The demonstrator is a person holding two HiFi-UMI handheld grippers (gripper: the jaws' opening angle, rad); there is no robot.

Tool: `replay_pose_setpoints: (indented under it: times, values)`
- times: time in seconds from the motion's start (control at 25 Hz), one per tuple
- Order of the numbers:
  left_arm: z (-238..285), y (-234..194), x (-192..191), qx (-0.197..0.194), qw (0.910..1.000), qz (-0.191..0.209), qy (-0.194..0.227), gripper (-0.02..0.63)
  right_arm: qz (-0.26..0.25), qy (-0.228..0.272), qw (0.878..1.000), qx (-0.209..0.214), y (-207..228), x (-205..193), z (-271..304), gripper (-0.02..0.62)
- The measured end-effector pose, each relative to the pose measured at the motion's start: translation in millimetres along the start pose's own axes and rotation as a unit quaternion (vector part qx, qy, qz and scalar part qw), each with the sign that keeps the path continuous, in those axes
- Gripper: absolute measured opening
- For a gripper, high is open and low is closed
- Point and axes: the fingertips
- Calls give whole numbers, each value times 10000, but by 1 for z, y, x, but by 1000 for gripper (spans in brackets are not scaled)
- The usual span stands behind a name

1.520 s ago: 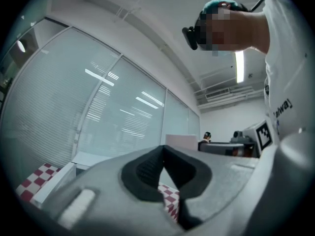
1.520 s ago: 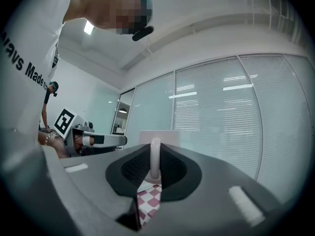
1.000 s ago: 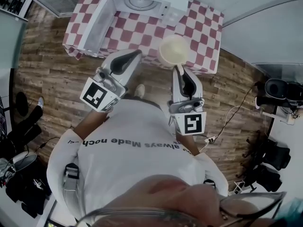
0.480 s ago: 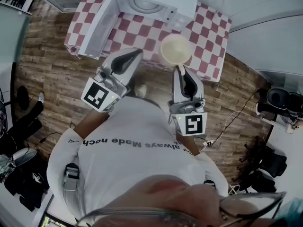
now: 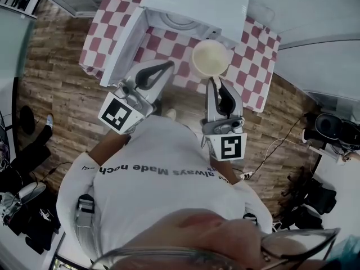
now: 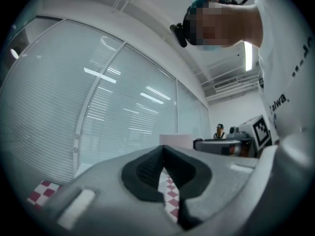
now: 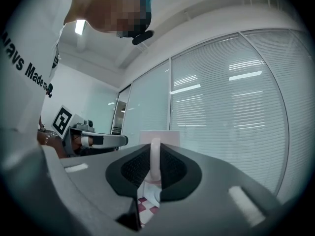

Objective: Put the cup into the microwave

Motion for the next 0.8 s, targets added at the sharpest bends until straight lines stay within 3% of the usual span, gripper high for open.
replay_pose_setpoints:
  times: [0.4, 0.8]
  values:
    - [12, -103, 12, -196, 9997, -93, 66, 3, -221, -52, 9997, -101, 0, -2, 104, 34]
    - [21, -143, -2, -294, 9992, -258, 24, 3, -159, -150, 9993, -295, 3, -17, 140, 34]
Point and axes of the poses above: the fingertips, and each gripper's own axes: z forward along the fingers, y to its right, x out of its top, and after that the axes turned 1 degree about -x, right-handed
